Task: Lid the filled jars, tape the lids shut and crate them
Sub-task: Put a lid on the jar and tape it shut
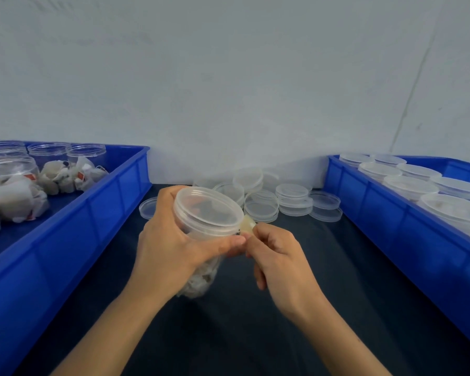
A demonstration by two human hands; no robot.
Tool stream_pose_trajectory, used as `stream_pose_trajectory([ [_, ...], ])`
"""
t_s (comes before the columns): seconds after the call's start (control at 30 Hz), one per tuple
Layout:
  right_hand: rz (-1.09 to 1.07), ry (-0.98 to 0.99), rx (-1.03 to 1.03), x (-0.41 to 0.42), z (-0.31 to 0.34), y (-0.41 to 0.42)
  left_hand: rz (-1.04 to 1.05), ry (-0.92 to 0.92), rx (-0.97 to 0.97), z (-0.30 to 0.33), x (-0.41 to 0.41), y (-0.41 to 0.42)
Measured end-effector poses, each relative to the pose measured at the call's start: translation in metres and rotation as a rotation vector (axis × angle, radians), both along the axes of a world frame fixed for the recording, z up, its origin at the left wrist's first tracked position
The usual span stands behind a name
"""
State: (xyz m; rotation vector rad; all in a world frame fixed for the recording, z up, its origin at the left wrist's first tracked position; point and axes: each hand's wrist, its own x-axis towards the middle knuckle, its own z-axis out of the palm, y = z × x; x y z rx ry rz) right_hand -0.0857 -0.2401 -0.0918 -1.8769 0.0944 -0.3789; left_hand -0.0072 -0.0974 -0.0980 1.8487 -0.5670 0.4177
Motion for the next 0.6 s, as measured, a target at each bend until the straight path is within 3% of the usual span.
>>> stream_pose_trajectory([
  [0.3, -0.028, 0.042, -0.113, 0.004, -0.003, -0.006, 0.133, -0.138, 0.032, -0.002, -0.01, -0.003],
  [0.6, -0.156, 0.059, -0.041, 0.01, -0.009, -0.015, 0.167, -0.281, 0.157, 0.008, -0.023, -0.006],
])
